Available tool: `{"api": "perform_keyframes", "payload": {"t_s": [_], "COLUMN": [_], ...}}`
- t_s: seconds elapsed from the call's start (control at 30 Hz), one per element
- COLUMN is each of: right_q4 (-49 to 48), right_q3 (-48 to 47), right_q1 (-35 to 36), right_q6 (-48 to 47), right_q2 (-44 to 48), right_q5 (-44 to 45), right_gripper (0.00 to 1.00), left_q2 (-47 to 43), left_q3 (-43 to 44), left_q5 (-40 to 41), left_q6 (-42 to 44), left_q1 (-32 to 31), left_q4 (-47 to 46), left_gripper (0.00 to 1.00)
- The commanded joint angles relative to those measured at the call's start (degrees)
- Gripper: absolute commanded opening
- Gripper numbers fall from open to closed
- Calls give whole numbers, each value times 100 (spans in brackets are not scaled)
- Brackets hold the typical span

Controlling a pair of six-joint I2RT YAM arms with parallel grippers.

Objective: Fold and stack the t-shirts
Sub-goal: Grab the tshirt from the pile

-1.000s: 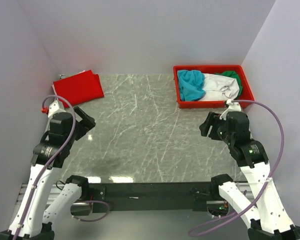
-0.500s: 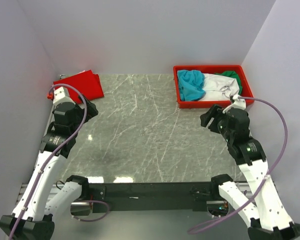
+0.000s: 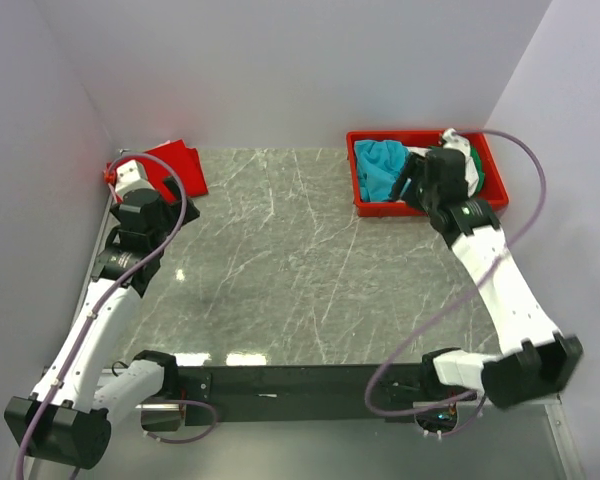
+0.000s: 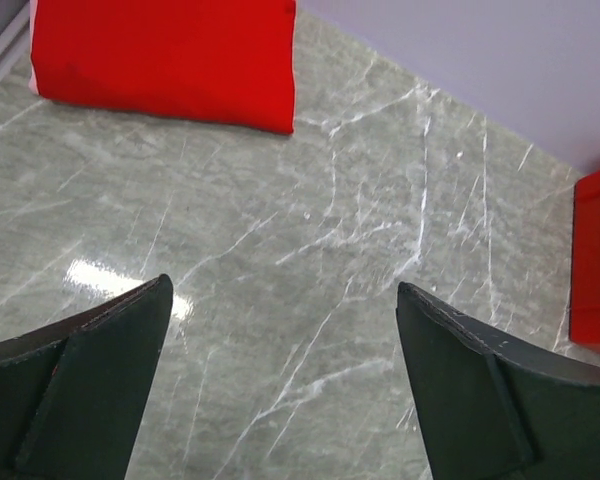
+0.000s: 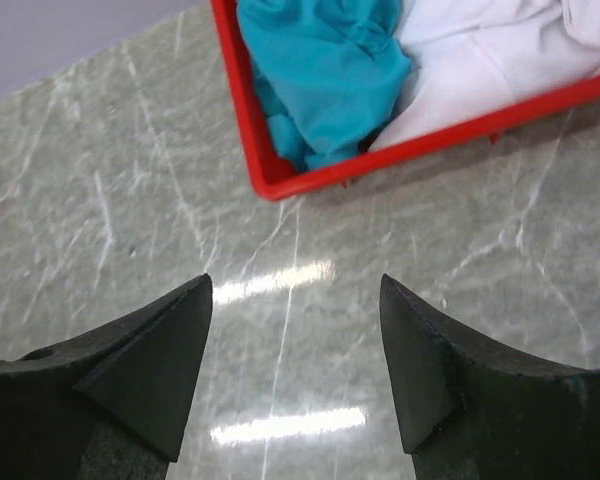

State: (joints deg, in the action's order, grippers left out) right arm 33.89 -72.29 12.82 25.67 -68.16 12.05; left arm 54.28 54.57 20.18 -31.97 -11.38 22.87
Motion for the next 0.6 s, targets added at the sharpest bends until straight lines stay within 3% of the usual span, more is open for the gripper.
{"api": "perform_keyframes", "payload": {"t_s": [0.0, 0.33, 0.57], "right_q4": [-400, -402, -111], "right_q3": [-626, -2611, -3651], "right_q1": [-139, -403, -666], "right_q6": [17, 149, 482], "right_q2": [-714, -3709, -4969], "right_q5": [166, 34, 52], "right_gripper": [74, 69, 68], "left_q2": [73, 1128, 1795], "left_q3": [-16, 607, 836], "left_q5": [144, 179, -146], "left_q6": [129, 191, 112], "left_q1": [39, 188, 478], "left_q4": [-616, -872, -978], "left_gripper": [99, 99, 100]}}
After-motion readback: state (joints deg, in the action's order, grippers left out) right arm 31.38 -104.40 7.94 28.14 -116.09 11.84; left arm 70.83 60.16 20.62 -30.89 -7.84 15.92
